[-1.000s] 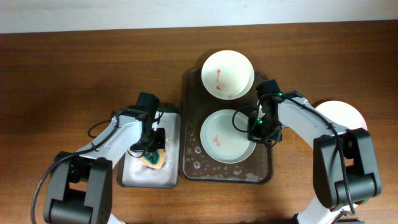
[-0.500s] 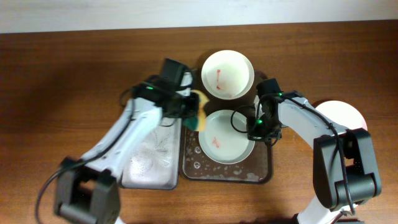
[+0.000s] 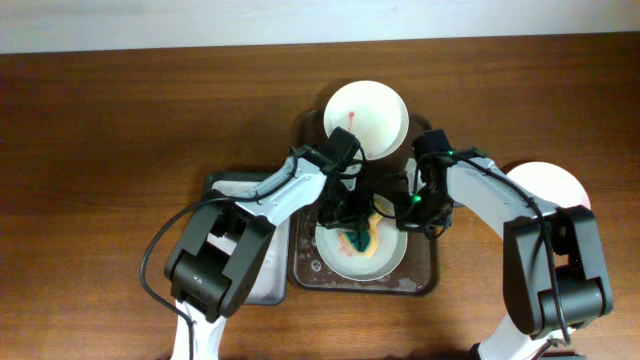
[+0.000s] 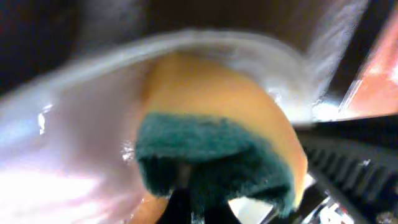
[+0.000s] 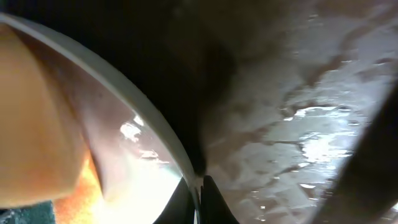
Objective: Clean dirty plates on tray and stack at the side
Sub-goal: 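Scrub the held plate with the sponge in the left gripper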
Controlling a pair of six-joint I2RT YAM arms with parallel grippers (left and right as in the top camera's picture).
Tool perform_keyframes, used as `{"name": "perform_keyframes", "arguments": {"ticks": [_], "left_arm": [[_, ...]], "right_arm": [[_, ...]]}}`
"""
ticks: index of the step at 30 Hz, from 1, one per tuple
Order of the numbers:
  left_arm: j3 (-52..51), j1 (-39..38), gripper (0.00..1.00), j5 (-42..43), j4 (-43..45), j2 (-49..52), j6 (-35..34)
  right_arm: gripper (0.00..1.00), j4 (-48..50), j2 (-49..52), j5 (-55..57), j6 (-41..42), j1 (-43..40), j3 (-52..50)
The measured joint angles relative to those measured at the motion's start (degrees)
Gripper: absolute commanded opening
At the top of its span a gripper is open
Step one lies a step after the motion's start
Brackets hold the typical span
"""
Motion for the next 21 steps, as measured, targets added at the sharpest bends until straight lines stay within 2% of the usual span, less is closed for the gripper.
{"name": "perform_keyframes", "arguments": {"ticks": [2, 3, 4, 8, 11, 16, 18, 21], "left_arm": [[1.1, 0.3, 0.00, -5.7, -8.2, -1.1, 2.4], [1.1, 0.4, 0.00, -7.5, -9.3, -1.7, 3.0], [1.0, 0.7, 0.00, -12.7, -11.0, -2.9, 3.3], [0.6, 2.4, 0.00, -21.2, -10.3, -4.5, 3.3], [-0.3, 2.0, 0.00, -20.2, -4.0, -4.5, 2.9], [-1.4, -3.5, 0.00, -14.9, 9.0, -4.4, -1.7], [-1.4, -7.1, 0.00, -12.2, 11.0, -4.2, -4.0], [-1.4, -6.6, 0.00, -9.3, 12.1, -2.3, -5.2]], "right_arm": [[0.04, 1.3, 0.0, -1.5, 2.4, 0.5, 0.0], [0.04, 1.8, 0.0, -2.2, 4.2, 0.7, 0.0], [0.04, 2.2, 0.0, -2.5, 5.6, 0.7, 0.0], [0.04, 3.5, 0.0, -2.6, 13.0, 0.7, 0.0], [0.04, 3.8, 0.0, -1.5, 16.2, 0.5, 0.0], [0.04, 3.2, 0.0, -0.4, 15.3, 0.0, 0.0], [0.04, 2.8, 0.0, -0.2, 13.4, -0.2, 0.0], [0.04, 2.4, 0.0, -0.2, 10.3, -0.5, 0.0]]}}
